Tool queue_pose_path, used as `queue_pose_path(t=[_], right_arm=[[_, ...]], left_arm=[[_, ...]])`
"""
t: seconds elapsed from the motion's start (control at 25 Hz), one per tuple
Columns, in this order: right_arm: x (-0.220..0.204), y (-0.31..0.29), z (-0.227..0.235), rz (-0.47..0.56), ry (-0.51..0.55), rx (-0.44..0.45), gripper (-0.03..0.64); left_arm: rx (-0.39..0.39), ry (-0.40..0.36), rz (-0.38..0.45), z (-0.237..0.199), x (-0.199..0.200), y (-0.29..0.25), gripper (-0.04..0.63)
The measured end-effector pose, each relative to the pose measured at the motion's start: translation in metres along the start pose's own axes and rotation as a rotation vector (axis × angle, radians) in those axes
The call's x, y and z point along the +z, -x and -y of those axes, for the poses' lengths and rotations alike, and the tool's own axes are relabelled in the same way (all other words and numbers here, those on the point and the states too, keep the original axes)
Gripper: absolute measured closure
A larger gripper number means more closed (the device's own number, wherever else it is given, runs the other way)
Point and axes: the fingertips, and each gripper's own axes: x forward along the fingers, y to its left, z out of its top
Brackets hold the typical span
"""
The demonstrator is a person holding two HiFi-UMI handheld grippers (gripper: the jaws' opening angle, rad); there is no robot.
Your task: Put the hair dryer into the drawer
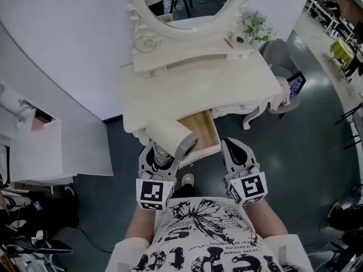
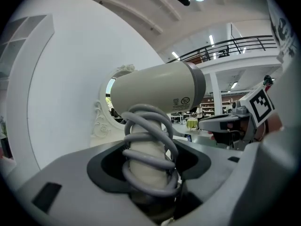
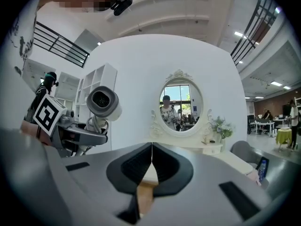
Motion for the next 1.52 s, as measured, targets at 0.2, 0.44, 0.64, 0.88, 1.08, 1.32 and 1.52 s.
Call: queue_pose_path(t=[0.2,0.44,0.64,0.88,1.08,1.32,1.52], right_arm=[[0.007,-0.052,0.005,-0.029,-0.010,-0.028,0.600],[-0.015,-0.069,0.021,-0.090,-0.031,-0.035,0.600],[-0.043,-0.082,0.041,-0.140,-0.076,-0.030,0.600],[-0.086,-0.090,0.068,-0.201,-0.090,-0.049,0.600],[-0.111,-0.094,0.094,-0.244,-0.078,-0.070,0.600],[-0.138,-0.096,0.113,-0.269,-0.113,-0.090,0.600],[-0.152,-0.099,0.124,-0.280,-0.129,-0.095,0.600]], left_arm=[[-0.059,0.022,-0.046,-0.037,-0.005,-0.034,0.312],[-0.128,0.024,-0.131,-0.036,-0.040,-0.062,0.313],[-0.204,0.008,-0.216,-0.021,-0.084,-0.098,0.313],[-0.255,-0.109,-0.416,-0.012,-0.164,-0.143,0.313],[-0.353,-0.210,-0.522,0.003,-0.213,-0.180,0.313],[-0.483,-0.331,-0.632,0.027,-0.266,-0.204,0.313],[-0.565,-0.340,-0.734,0.041,-0.303,-0.215,0.313]])
